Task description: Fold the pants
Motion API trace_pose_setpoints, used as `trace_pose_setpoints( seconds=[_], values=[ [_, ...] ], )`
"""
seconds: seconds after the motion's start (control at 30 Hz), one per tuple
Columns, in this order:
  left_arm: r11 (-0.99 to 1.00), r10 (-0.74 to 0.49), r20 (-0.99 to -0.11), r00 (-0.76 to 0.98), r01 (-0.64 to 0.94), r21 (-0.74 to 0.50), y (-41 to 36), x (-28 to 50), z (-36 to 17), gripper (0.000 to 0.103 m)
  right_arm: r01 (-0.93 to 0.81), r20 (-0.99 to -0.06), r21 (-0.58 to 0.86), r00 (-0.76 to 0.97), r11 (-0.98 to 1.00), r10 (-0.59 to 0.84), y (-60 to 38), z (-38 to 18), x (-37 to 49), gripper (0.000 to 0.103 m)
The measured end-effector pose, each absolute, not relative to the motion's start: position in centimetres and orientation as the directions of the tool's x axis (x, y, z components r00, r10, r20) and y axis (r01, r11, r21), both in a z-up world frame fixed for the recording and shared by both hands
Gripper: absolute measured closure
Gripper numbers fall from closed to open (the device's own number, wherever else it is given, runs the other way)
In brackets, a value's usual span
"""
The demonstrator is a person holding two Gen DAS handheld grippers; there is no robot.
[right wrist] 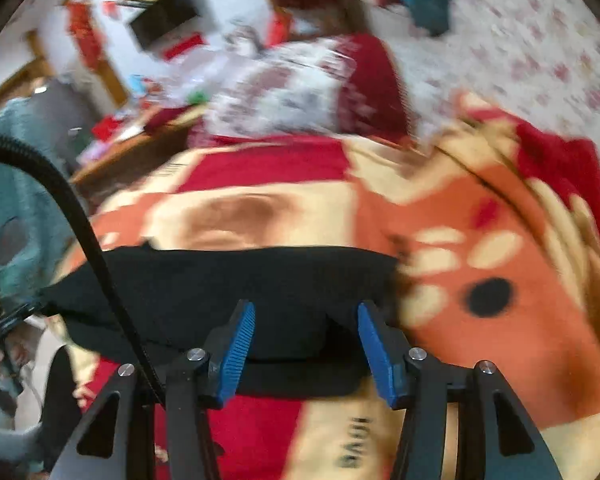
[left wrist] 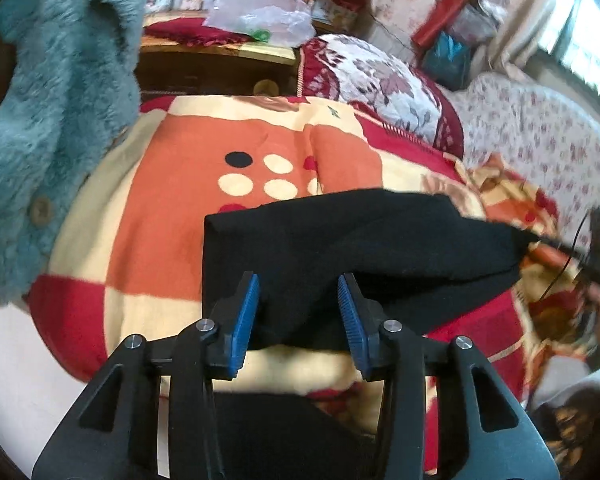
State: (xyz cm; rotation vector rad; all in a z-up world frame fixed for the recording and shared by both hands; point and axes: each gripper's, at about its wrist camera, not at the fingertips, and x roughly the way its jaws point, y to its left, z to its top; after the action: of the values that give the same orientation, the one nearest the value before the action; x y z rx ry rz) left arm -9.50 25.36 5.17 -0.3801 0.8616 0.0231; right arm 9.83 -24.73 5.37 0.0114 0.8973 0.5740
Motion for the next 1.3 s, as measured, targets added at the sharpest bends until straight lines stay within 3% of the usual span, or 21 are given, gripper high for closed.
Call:
trace_pose_setpoints(
  seconds=[0.07, 0.13, 0.43, 0.57, 0.93, 1.0, 1.03, 1.07, 1.1, 1.17, 1.23, 1.3],
  values=[
    [0.896, -0.166, -0.721, 0.673, -0.202, -0.395, 26.2, -10.2, 5.5, 0.045, -0.542, -0.719, 0.276, 0.432, 0.794, 0.545, -22.2, 5.2, 8.9, 0.051],
    [0.862, -0.183, -0.71, 0.68, -0.236, -0.448, 26.7, -10.6, 5.6, 0.04, -0.61, -0.721, 0.282, 0.375, 0.741, 0.583, -19.0, 4.7, 7.9, 0.051],
    [0.796, -0.154, -0.759, 0.633, -0.376, -0.475, 29.3, -8.9, 3.6, 0.04, -0.821, -0.704, 0.224, 0.236, 0.525, 0.67, -5.8, 2.6, 3.4, 0.05],
    [0.79, -0.169, -0.778, 0.605, -0.389, -0.474, 30.2, -7.6, 2.6, 0.04, -0.879, -0.697, 0.125, 0.253, 0.46, 0.671, -1.5, 2.2, 1.8, 0.043],
    [0.783, -0.201, -0.807, 0.556, -0.404, -0.473, 31.6, -4.0, -0.2, 0.04, -0.911, -0.717, -0.119, 0.354, 0.395, 0.6, 4.2, 0.1, 0.6, 0.043],
    [0.779, -0.226, -0.801, 0.554, -0.391, -0.49, 31.6, -3.5, -0.5, 0.04, -0.911, -0.724, -0.129, 0.356, 0.391, 0.591, 4.5, -0.2, 0.7, 0.045],
    [0.781, -0.236, -0.796, 0.557, -0.379, -0.497, 31.5, -3.2, -0.5, 0.04, -0.914, -0.728, -0.113, 0.343, 0.389, 0.594, 4.6, -0.3, 1.0, 0.052],
    [0.786, -0.239, -0.792, 0.562, -0.367, -0.497, 31.3, -3.0, -0.5, 0.041, -0.915, -0.733, -0.099, 0.333, 0.391, 0.593, 4.8, -0.3, 1.3, 0.073],
    [0.794, -0.245, -0.784, 0.57, -0.346, -0.5, 31.2, -2.7, -0.3, 0.047, -0.913, -0.74, -0.089, 0.328, 0.398, 0.587, 5.0, -0.2, 1.6, 0.081],
    [0.823, -0.22, -0.789, 0.573, -0.325, -0.466, 30.8, -2.1, 0.1, 0.075, -0.915, -0.745, -0.06, 0.307, 0.399, 0.592, 5.2, 0.1, 2.2, 0.089],
    [0.857, -0.177, -0.802, 0.57, -0.312, -0.41, 30.7, -1.2, 0.8, 0.089, -0.917, -0.743, -0.036, 0.29, 0.396, 0.604, 5.3, 0.7, 2.3, 0.093],
    [0.851, -0.191, -0.789, 0.584, -0.302, -0.429, 31.1, -0.6, 1.4, 0.09, -0.921, -0.738, 0.026, 0.245, 0.389, 0.629, 5.0, 1.5, 2.3, 0.095]
  ],
)
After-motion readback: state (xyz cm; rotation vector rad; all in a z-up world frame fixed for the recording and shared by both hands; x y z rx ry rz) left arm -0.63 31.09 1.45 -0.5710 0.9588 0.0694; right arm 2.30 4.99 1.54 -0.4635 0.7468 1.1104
